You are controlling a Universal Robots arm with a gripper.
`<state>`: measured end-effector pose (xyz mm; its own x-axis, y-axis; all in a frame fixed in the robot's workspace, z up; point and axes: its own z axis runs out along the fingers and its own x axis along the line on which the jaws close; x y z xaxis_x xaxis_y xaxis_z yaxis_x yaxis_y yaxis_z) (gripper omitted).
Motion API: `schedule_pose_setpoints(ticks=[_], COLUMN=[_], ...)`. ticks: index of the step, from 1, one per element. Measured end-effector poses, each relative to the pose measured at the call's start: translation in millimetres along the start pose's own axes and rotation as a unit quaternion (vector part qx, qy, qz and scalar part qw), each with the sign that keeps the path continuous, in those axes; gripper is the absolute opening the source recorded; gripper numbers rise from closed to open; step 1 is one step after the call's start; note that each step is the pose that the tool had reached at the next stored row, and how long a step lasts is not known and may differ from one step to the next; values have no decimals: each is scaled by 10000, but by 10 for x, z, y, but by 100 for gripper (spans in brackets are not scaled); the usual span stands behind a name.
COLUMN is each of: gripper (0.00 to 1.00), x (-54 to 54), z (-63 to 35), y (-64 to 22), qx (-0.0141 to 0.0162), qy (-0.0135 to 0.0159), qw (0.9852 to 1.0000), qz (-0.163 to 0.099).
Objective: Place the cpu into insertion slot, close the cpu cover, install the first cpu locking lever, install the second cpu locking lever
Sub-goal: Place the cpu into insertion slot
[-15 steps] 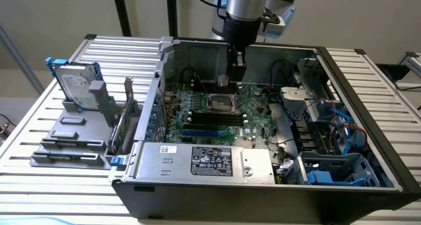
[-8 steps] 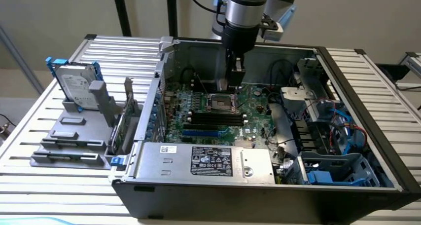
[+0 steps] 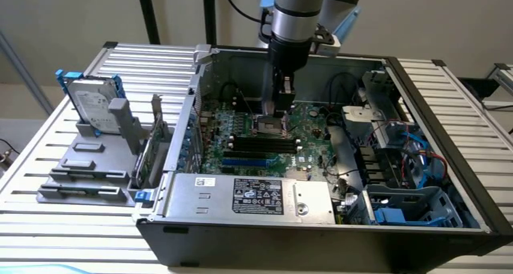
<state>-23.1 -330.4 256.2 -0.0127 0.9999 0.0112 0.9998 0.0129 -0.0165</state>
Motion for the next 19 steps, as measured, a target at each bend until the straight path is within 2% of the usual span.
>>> schedule_pose_setpoints(ticks=[4,13,19], gripper=[54,54,54], x=[7,10,9], z=[74,239,335], y=[-34,-27,-20], qx=[1,5,44], qy=[0,0,1], qw=[10000,10000,10000], qz=[3,18,27])
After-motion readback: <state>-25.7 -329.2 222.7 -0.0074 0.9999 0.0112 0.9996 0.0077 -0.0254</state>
